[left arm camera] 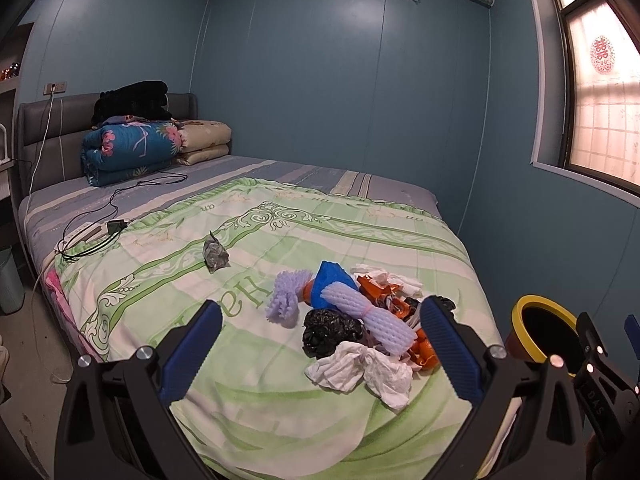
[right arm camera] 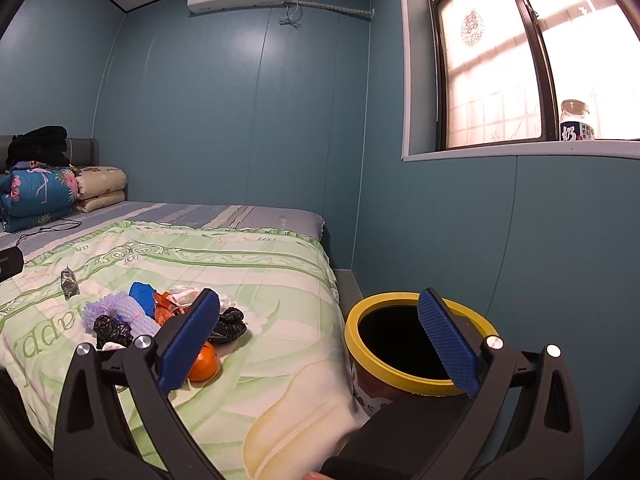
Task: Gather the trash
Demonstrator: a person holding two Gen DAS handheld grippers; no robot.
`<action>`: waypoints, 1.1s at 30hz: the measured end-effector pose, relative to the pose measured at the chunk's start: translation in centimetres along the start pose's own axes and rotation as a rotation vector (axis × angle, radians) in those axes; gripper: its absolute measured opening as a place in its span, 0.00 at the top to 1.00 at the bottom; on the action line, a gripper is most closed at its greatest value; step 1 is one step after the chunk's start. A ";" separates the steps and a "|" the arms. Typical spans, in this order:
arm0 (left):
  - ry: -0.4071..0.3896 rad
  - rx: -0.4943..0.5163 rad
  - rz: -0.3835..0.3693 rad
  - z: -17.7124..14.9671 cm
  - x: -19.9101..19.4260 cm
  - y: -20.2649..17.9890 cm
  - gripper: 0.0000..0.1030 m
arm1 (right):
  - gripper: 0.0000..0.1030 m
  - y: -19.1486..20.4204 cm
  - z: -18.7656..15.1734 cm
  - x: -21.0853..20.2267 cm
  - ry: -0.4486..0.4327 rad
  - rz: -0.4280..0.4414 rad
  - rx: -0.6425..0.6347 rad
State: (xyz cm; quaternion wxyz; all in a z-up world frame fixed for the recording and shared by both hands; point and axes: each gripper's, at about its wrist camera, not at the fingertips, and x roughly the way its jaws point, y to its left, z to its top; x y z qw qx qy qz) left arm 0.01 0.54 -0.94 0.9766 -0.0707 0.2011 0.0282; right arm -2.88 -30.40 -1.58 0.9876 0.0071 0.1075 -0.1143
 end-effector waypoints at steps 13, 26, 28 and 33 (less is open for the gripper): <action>0.008 0.004 -0.004 -0.2 0.2 -0.2 0.07 | 0.08 0.1 -0.1 0.1 0.005 -0.003 0.002; 0.015 0.010 -0.009 -0.3 0.1 -0.2 0.07 | 0.08 0.0 -0.3 0.2 0.012 -0.004 0.004; 0.016 0.011 -0.008 -0.4 0.2 -0.2 0.07 | 0.08 0.0 -0.3 0.3 0.013 -0.005 0.006; 0.016 0.011 -0.008 -0.3 0.2 -0.2 0.07 | 0.08 0.0 -0.3 0.3 0.016 -0.007 0.009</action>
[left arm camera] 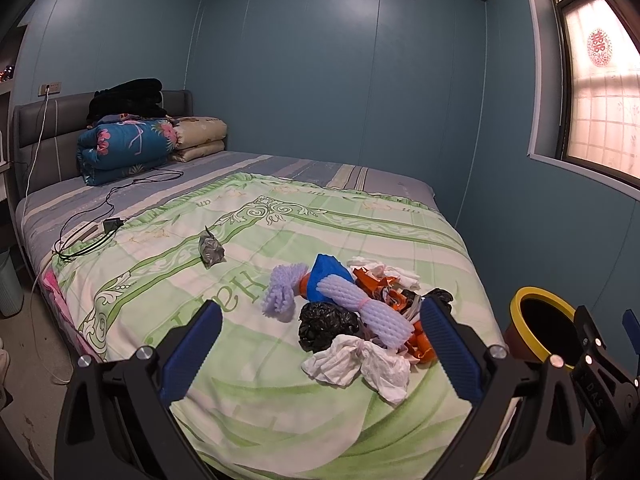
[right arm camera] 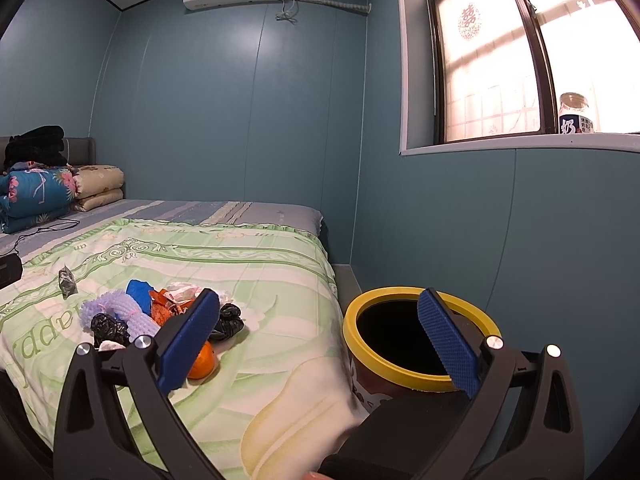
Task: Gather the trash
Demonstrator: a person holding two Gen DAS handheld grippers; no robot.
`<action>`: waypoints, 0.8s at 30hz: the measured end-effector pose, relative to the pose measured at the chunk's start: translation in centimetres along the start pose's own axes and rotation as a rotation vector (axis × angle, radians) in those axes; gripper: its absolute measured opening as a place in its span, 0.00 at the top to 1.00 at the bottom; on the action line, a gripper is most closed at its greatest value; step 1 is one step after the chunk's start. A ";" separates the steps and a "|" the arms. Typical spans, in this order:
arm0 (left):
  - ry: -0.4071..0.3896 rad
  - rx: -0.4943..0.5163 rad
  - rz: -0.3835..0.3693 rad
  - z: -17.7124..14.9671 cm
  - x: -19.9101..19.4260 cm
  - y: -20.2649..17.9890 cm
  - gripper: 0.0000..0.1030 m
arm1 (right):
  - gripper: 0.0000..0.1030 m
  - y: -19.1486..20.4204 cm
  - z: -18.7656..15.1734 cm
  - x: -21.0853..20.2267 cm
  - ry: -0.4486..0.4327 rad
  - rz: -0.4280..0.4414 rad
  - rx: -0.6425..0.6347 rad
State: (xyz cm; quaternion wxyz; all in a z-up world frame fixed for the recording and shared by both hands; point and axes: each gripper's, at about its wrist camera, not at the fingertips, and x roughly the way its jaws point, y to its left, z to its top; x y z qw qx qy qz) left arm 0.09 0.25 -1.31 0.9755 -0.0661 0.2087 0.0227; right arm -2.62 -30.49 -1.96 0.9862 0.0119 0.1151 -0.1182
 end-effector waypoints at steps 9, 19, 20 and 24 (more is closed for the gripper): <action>0.005 0.001 -0.001 -0.1 0.0 0.0 0.07 | 0.08 0.0 0.0 0.0 0.002 0.002 -0.001; -0.037 -0.020 -0.004 0.3 0.1 1.0 0.07 | 0.08 -0.3 -0.3 1.4 0.030 0.039 0.023; -0.042 -0.023 -0.011 0.5 0.1 1.3 0.07 | 0.08 -0.3 -0.3 1.7 0.032 0.043 0.021; -0.042 -0.025 -0.015 1.6 1.3 2.6 0.07 | 0.08 -0.2 -0.2 3.2 0.067 0.126 0.021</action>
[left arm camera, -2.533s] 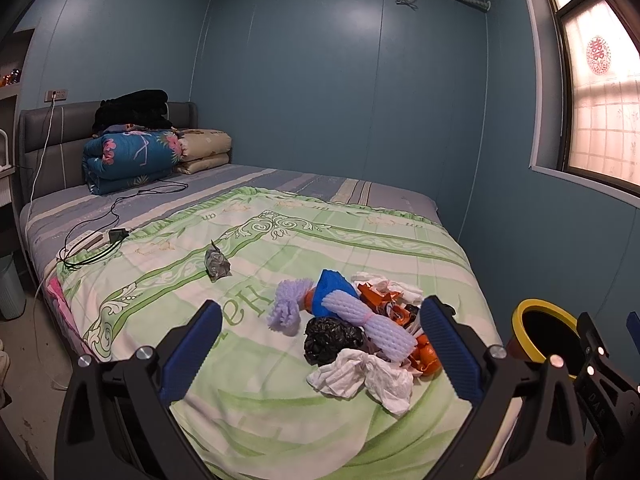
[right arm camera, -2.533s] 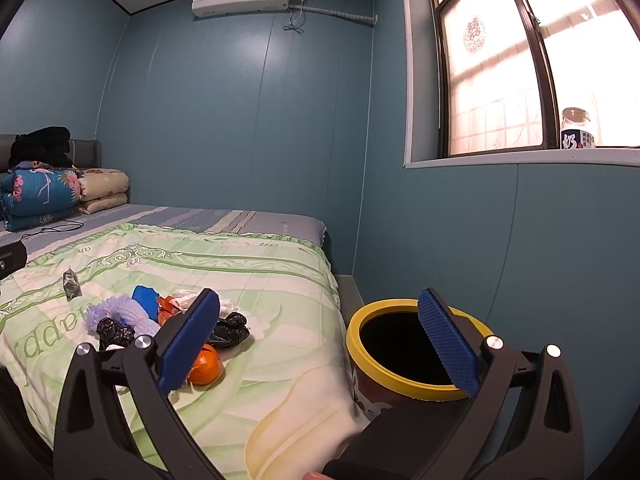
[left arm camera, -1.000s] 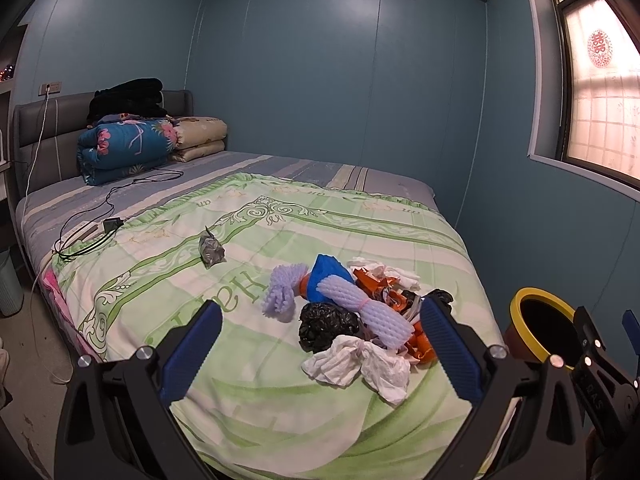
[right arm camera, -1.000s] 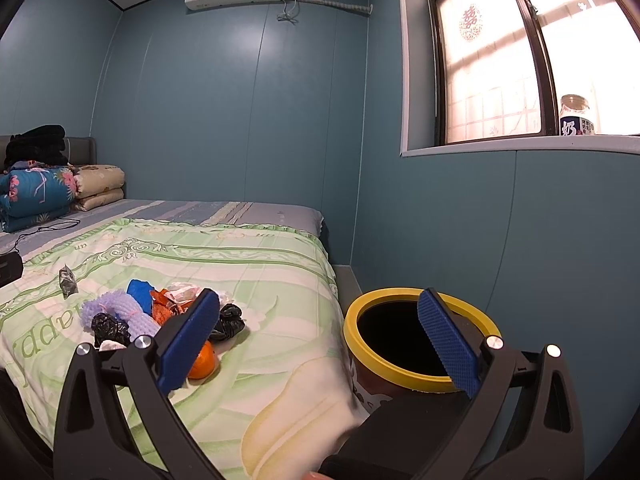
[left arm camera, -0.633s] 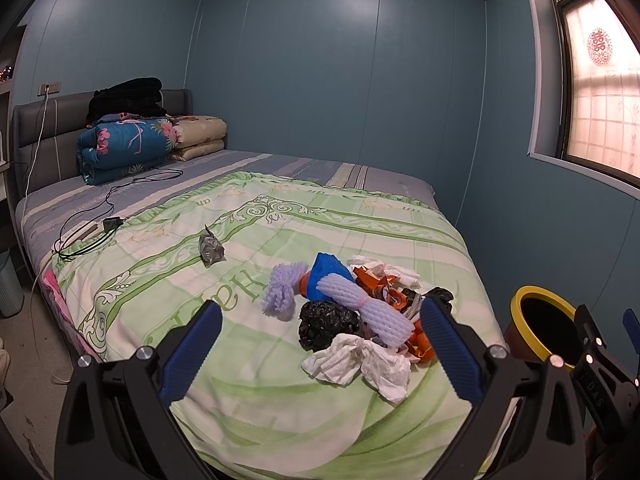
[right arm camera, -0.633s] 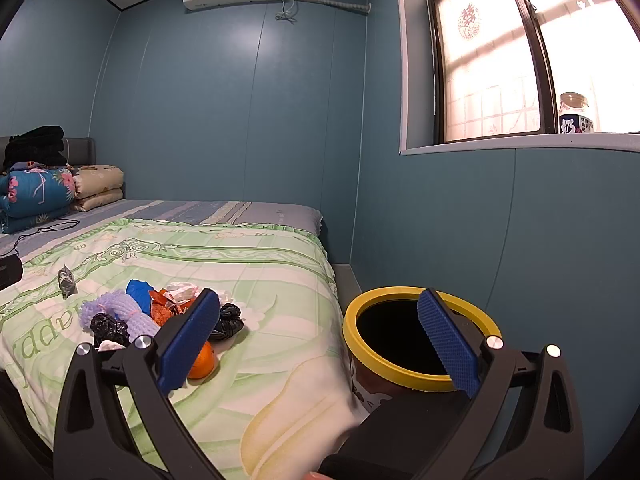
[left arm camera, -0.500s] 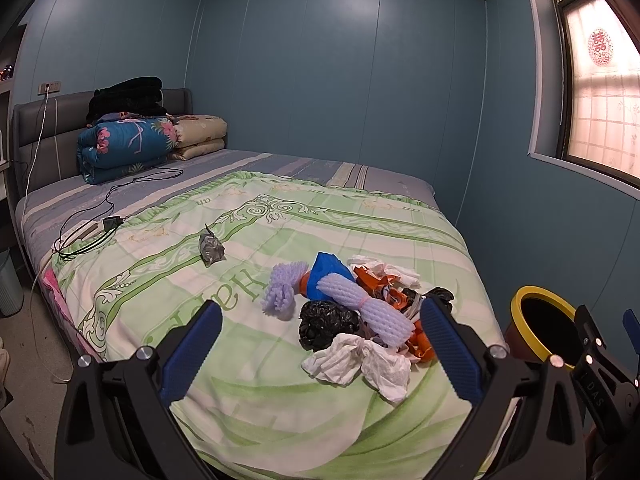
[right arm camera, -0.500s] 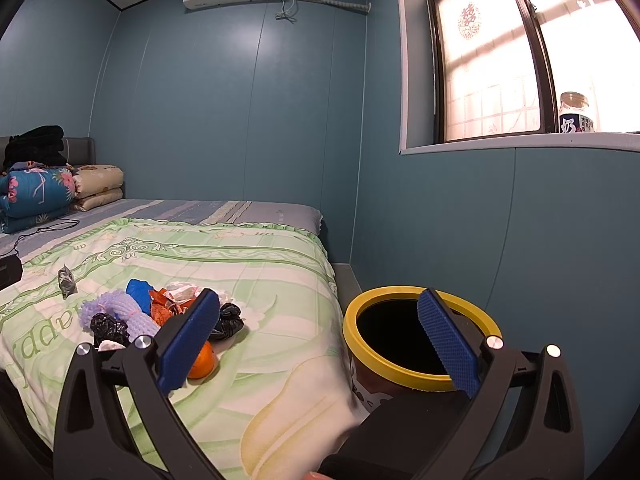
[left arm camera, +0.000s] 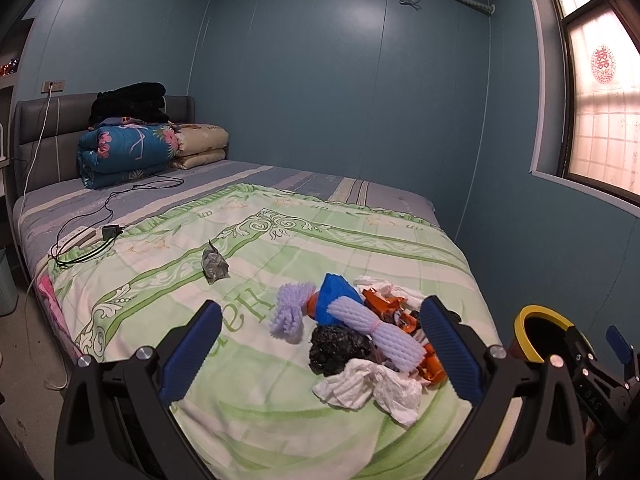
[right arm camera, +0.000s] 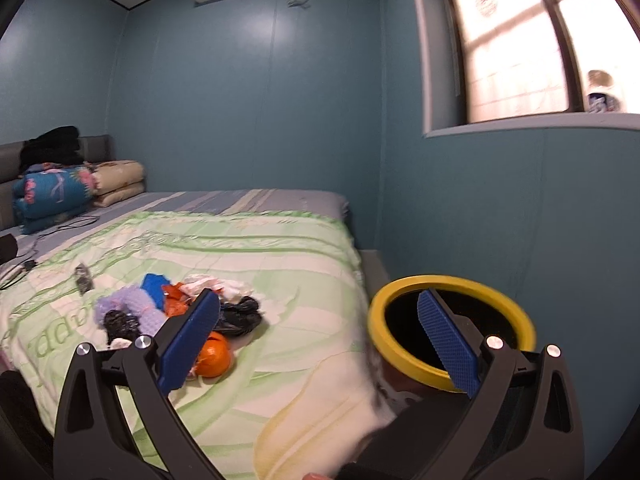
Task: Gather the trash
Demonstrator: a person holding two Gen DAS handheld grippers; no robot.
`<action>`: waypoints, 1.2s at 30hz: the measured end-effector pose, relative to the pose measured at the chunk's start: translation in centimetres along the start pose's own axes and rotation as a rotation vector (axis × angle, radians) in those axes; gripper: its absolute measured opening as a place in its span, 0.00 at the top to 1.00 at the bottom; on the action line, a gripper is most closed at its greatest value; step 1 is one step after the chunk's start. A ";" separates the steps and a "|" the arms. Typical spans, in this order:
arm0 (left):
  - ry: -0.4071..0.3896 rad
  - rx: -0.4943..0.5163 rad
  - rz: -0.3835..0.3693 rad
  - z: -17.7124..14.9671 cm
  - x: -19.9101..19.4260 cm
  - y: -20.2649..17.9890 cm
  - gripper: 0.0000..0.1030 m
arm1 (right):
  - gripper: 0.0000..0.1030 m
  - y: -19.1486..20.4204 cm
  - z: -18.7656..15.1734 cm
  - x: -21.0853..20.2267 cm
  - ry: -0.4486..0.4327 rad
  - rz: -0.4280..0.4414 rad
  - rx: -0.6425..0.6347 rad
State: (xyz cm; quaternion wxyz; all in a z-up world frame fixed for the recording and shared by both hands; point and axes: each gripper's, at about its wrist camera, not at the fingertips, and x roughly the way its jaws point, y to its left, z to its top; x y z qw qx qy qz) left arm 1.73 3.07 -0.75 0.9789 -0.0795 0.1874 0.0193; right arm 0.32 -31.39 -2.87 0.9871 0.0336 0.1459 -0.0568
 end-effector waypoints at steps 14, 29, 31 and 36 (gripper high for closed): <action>0.285 0.012 -0.082 -1.8 8.5 5.6 0.07 | 0.08 2.2 -1.6 7.0 0.248 0.245 -0.072; 0.393 -0.007 0.084 3.8 21.7 16.3 0.07 | 0.08 8.2 -1.6 8.1 0.331 0.448 -0.181; 0.395 0.018 0.108 4.5 23.7 16.9 0.07 | 0.08 9.7 -2.1 8.0 0.343 0.482 -0.231; 0.398 -0.001 0.138 5.8 28.1 18.3 0.07 | 0.08 12.8 -3.3 8.8 0.375 0.508 -0.331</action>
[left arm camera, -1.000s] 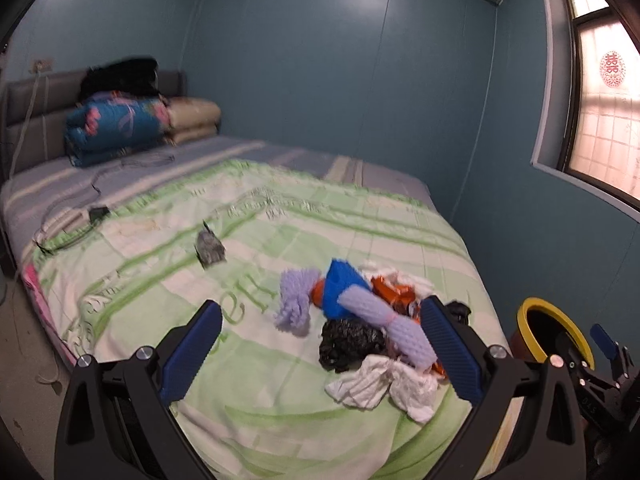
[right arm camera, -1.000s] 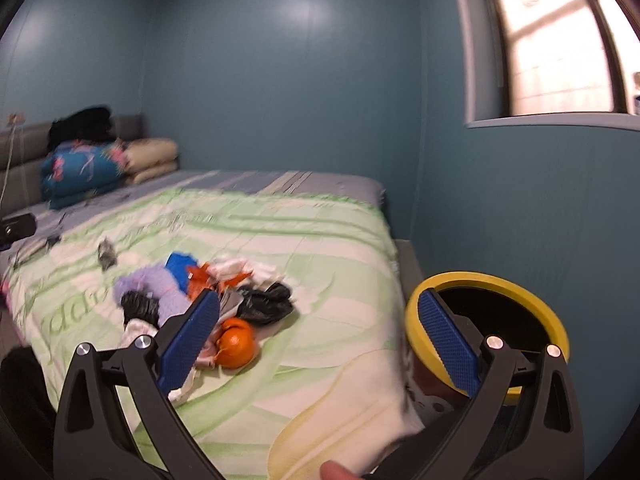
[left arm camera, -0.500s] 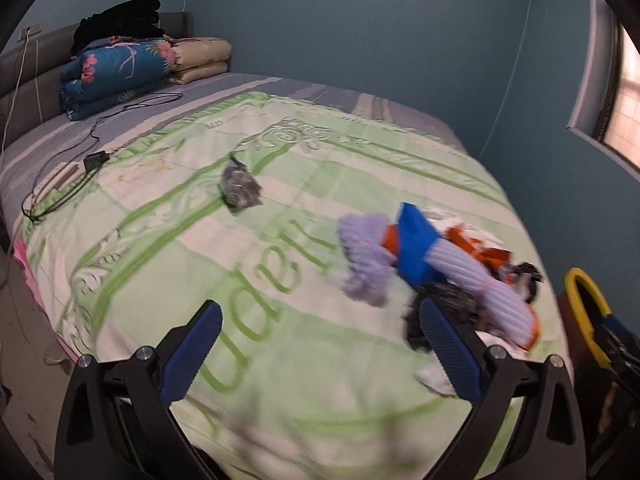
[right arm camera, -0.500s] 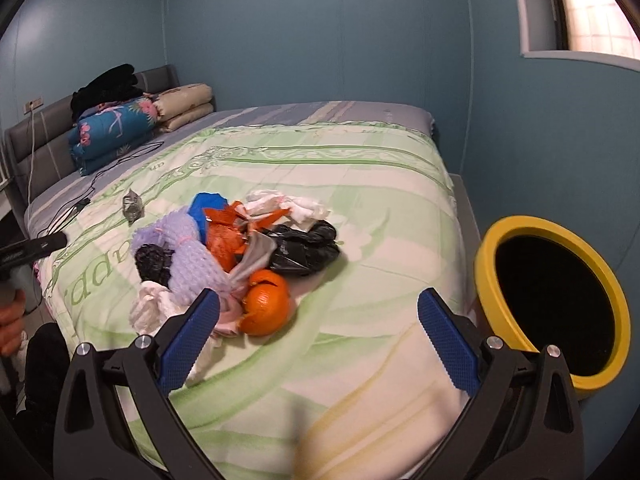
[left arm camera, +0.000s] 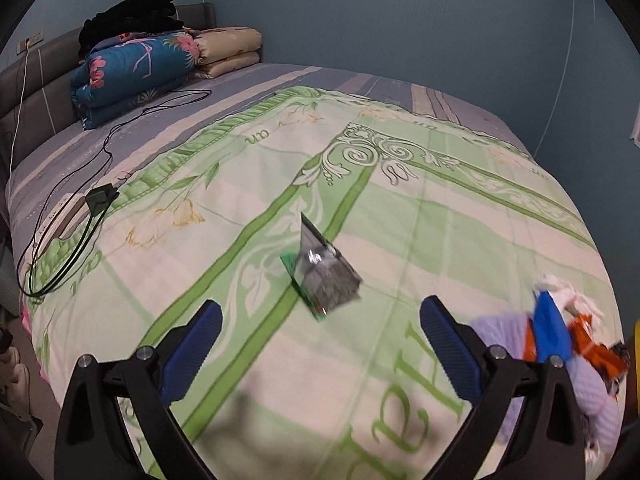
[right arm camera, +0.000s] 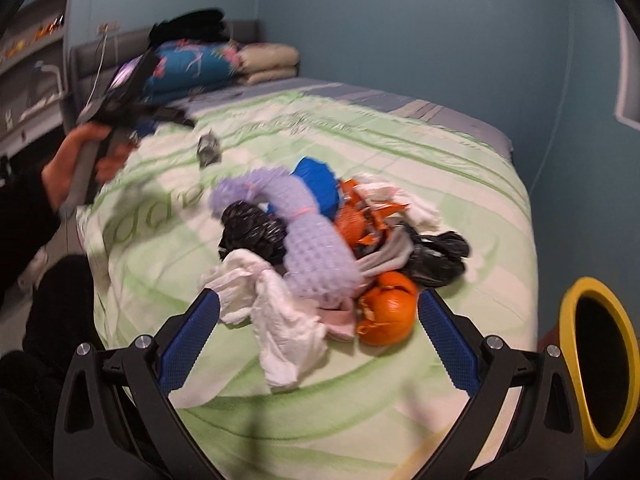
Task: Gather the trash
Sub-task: 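Grasp the silver wrapper with the left tool while the right tool grasps the white tissue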
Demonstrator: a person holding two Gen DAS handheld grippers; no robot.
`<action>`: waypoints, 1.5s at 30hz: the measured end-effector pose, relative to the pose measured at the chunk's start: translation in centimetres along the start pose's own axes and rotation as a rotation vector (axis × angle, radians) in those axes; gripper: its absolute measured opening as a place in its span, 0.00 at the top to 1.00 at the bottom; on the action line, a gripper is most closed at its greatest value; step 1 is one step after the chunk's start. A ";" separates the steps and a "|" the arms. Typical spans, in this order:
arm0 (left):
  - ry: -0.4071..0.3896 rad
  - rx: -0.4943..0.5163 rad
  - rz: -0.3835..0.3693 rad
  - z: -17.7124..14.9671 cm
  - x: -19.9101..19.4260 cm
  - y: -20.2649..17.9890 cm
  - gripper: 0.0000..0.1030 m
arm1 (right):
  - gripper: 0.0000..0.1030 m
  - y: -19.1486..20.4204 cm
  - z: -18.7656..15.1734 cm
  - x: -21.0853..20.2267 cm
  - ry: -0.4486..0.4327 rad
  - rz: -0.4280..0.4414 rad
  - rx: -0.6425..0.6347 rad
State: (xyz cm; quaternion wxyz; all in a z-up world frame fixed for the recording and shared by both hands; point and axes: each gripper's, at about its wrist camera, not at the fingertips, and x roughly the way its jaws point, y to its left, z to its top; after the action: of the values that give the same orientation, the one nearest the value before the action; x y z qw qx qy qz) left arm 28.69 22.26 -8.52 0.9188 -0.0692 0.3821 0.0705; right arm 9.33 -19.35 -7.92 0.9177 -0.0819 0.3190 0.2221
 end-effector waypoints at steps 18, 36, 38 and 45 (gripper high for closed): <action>0.083 -0.072 0.009 2.5 9.8 0.0 0.16 | 0.20 1.4 -0.1 6.7 0.193 -0.013 -0.048; 0.068 -0.193 -0.054 0.6 7.4 2.2 0.77 | 0.78 -0.7 -0.7 6.0 0.227 0.245 0.127; 0.040 -0.218 -0.085 -0.1 5.7 2.3 0.77 | 0.78 -1.5 -0.5 5.3 0.209 0.315 0.181; -0.028 -0.234 -0.189 -3.4 -0.7 0.5 0.77 | 0.78 -3.2 0.5 1.7 0.079 0.455 0.258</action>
State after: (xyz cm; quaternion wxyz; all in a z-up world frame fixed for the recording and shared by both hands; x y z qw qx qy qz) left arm 25.69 22.08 -10.44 0.9123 -0.2106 0.3501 0.0289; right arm 12.30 -21.37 -8.54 0.8338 0.1011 0.3907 0.3768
